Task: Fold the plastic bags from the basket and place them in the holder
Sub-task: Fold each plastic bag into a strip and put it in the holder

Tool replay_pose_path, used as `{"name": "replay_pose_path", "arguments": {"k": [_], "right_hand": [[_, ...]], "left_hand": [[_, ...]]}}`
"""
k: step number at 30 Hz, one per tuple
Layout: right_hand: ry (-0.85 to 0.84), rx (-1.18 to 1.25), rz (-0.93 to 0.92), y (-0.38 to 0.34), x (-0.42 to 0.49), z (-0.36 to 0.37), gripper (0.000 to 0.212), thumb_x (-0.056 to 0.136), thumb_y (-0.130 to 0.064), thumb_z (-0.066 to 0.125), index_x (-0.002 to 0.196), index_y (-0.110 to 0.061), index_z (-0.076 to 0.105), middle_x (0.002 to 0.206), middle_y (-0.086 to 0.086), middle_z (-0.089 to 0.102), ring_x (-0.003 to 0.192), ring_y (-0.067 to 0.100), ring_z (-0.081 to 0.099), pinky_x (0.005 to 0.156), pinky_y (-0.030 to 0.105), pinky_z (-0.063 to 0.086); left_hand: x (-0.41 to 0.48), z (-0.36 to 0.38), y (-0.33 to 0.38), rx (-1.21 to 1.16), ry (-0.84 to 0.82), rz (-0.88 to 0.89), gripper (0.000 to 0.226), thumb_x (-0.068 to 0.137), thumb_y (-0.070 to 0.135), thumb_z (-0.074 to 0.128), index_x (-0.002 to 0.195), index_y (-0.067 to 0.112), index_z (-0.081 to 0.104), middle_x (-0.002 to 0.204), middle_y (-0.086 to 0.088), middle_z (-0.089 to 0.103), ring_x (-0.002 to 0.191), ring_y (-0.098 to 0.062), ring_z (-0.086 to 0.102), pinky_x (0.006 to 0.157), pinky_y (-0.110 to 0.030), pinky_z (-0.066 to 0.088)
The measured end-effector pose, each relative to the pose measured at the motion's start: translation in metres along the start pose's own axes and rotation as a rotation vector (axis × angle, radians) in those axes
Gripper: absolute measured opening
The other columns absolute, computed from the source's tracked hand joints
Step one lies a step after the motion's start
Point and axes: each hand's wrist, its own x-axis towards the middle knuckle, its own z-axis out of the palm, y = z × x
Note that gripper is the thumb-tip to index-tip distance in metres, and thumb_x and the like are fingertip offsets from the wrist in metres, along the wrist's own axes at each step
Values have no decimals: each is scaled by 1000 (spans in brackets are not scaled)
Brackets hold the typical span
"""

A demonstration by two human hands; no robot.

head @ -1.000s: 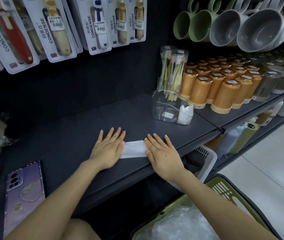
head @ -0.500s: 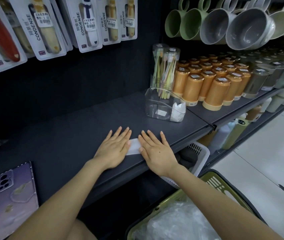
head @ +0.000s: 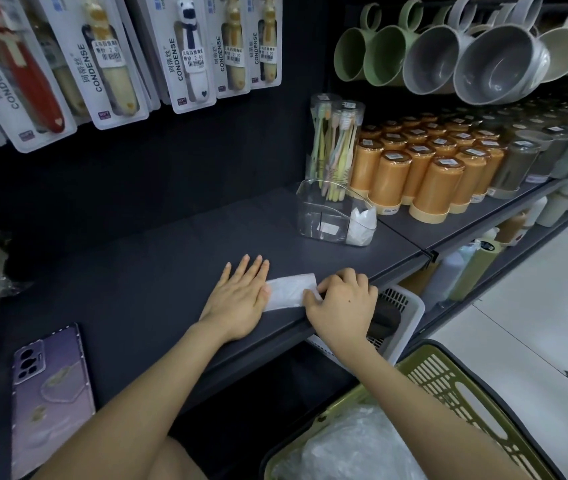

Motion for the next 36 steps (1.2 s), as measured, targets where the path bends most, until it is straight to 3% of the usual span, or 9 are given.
{"name": "replay_pose_path", "arguments": {"k": [4, 8, 10, 12, 15, 20, 23, 27, 36], "right_hand": [[-96, 211, 169, -10, 6, -7, 12, 85, -25, 61, 82, -26, 72, 102, -4, 62, 102, 24, 51, 86, 33, 30], [-150, 669, 229, -9, 10, -17, 10, 87, -19, 65, 78, -20, 62, 80, -6, 65, 81, 16, 61, 74, 30, 45], [-228, 831, 198, -5, 14, -29, 14, 89, -14, 65, 78, -18, 57, 72, -2, 62, 67, 15, 60, 68, 36, 53], [-319, 902, 115, -4, 20, -43, 14, 89, -8, 64, 81, -16, 55, 67, 0, 60, 61, 14, 57, 61, 31, 55], [-409, 906, -8, -7, 30, -64, 13, 88, -5, 63, 89, -16, 55, 69, 3, 61, 63, 11, 55, 57, 24, 50], [-501, 958, -7, -18, 44, -84, 24, 89, -7, 64, 106, -20, 54, 79, 3, 64, 64, 11, 56, 56, 23, 46], [-577, 1103, 123, -21, 34, -83, 32, 86, -11, 69, 116, -11, 57, 94, 11, 69, 71, 14, 62, 59, 26, 50], [-702, 1125, 169, -22, 7, -70, 18, 88, -11, 67, 105, -7, 67, 96, 10, 74, 78, 18, 65, 60, 26, 49], [-554, 1309, 139, -31, -7, -66, 15, 88, 4, 60, 96, -6, 68, 77, 4, 67, 61, 12, 55, 46, 20, 38]], "left_hand": [[-4, -3, 0, -158, 65, -20, 56, 105, 38, 18, 154, 15, 6, 162, -1, 6, 149, -14, -4, 119, -27, -7], [-10, -12, -4, -647, 158, -165, 49, 101, 39, 43, 146, 22, 39, 155, 0, 32, 147, -15, 17, 116, -26, 11], [-16, -20, -5, -871, 174, -186, 43, 96, 31, 57, 137, 22, 52, 142, 4, 50, 136, -13, 40, 113, -27, 27], [-21, -30, -4, -999, 111, -134, 37, 90, 18, 65, 127, 17, 60, 124, 5, 64, 116, -7, 57, 104, -26, 41], [-27, -45, -1, -1068, 5, -90, 19, 87, 5, 66, 104, 11, 71, 96, 2, 72, 90, -7, 66, 84, -21, 51], [-35, -58, 9, -1232, -11, -129, 8, 85, -2, 63, 86, 5, 66, 78, 0, 68, 74, -10, 63, 63, -19, 48], [-40, -60, 17, -1395, 37, -189, 7, 87, -1, 60, 88, 5, 63, 82, -3, 69, 76, -14, 65, 65, -23, 51], [-47, -59, 28, -1515, 82, -236, 11, 88, -1, 59, 88, 7, 66, 88, -6, 71, 83, -20, 68, 75, -36, 55], [-54, -60, 35, -1702, 101, -319, 13, 86, -1, 62, 98, 2, 66, 96, -11, 72, 84, -23, 70, 76, -38, 58]]}}
